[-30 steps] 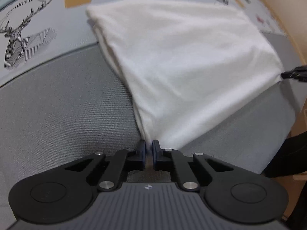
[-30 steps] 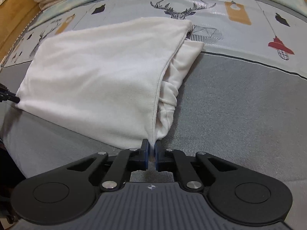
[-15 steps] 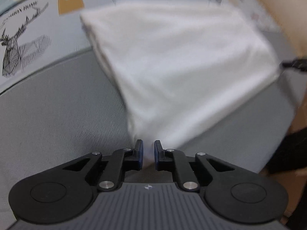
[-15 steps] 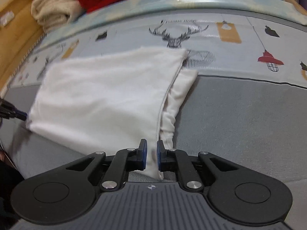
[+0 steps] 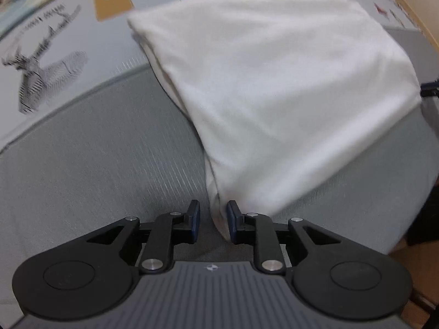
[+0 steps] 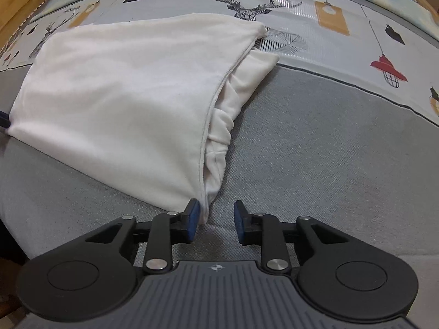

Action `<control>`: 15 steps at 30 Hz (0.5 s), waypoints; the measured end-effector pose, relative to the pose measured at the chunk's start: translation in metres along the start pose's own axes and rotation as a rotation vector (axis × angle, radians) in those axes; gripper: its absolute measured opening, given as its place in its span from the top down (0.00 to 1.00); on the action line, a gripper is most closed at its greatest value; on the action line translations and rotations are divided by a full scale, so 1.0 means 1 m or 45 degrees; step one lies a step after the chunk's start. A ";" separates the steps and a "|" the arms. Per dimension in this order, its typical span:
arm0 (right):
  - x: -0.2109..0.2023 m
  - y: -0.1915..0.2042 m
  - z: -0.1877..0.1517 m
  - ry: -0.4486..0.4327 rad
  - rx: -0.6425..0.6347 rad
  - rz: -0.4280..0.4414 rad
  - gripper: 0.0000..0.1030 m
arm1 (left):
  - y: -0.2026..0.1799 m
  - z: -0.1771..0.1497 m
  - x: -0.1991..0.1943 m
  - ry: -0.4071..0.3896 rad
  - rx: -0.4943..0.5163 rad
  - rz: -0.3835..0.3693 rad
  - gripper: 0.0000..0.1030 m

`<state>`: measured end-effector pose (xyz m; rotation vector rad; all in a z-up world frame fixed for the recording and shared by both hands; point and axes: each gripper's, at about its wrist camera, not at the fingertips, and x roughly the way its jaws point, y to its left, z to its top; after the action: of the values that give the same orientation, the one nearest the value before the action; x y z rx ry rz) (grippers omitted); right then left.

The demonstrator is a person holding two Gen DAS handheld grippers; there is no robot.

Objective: Fold small clothes
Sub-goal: 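Open both tools and raise them away from the folded shirt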

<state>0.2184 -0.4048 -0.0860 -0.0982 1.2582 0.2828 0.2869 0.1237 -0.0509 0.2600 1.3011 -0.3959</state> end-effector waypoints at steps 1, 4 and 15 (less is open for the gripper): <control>-0.003 -0.001 0.001 -0.017 0.010 -0.005 0.72 | -0.001 -0.001 -0.007 -0.033 -0.014 0.012 0.76; -0.021 -0.008 0.006 -0.116 0.083 -0.021 0.71 | -0.002 0.001 -0.028 -0.130 -0.070 0.023 0.74; -0.141 0.010 0.010 -0.770 0.317 -0.206 0.50 | -0.060 0.003 -0.135 -0.580 -0.069 0.382 0.33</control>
<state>0.1863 -0.4148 0.0515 0.0951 0.6706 0.0058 0.2348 0.0865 0.0824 0.2942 0.8080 -0.1498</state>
